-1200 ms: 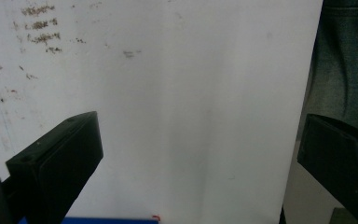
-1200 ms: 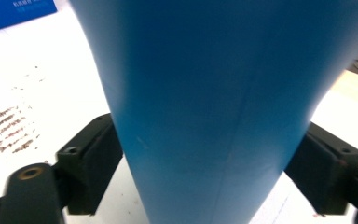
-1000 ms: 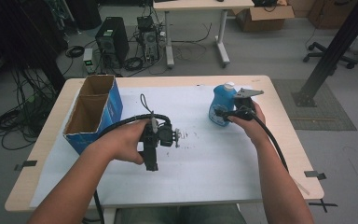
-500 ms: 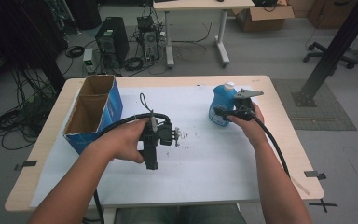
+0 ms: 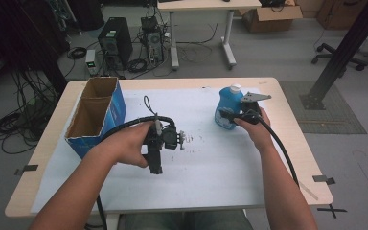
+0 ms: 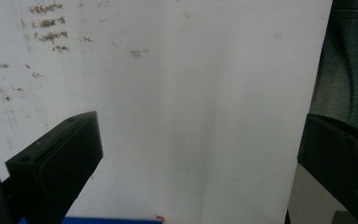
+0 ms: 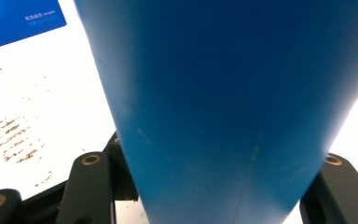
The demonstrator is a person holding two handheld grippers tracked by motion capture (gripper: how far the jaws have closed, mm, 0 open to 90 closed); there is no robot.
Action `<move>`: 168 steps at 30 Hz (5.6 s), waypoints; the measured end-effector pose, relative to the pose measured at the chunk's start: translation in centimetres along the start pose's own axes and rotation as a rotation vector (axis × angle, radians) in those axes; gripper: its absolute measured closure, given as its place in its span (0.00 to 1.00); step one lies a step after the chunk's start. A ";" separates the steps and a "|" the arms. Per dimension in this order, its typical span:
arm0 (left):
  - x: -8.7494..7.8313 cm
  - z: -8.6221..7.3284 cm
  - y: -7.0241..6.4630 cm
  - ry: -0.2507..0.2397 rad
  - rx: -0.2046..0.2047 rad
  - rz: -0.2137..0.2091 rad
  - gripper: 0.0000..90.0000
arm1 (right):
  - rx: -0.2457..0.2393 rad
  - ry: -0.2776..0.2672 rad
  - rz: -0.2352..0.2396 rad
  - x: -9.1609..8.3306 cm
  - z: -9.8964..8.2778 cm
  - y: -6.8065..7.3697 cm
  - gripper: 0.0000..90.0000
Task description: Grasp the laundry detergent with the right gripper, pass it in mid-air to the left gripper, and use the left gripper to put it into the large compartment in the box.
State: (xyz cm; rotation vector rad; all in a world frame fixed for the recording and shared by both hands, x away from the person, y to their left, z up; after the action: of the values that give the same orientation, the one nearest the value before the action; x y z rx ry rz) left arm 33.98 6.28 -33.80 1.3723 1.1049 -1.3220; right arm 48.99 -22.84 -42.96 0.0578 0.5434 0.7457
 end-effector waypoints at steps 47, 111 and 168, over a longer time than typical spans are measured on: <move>-5.4 0.9 1.5 -0.017 0.002 0.054 0.00 | -0.379 0.180 0.362 -5.8 3.7 12.0 0.48; -6.7 3.9 1.6 -0.058 0.042 0.040 0.00 | -0.381 0.140 0.558 -0.4 -1.5 20.5 0.48; -5.6 4.2 1.6 -0.039 0.044 0.032 0.26 | -0.389 0.136 0.550 -0.1 -1.6 20.9 0.48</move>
State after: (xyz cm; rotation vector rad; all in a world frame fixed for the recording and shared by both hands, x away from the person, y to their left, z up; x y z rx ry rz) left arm 34.62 1.78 -28.22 1.3851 1.0286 -1.3516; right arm 34.98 -7.70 -39.32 -0.2154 0.5065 1.3895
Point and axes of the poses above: each handheld gripper's, and its own axes: x roughly forward along the jaws, z roughly out of its top, y roughly to its left, the point moved 2 cm from there along x, roughly forward along the jaws, and after that the axes turned 13 degrees about x, right-handed, at the moved point
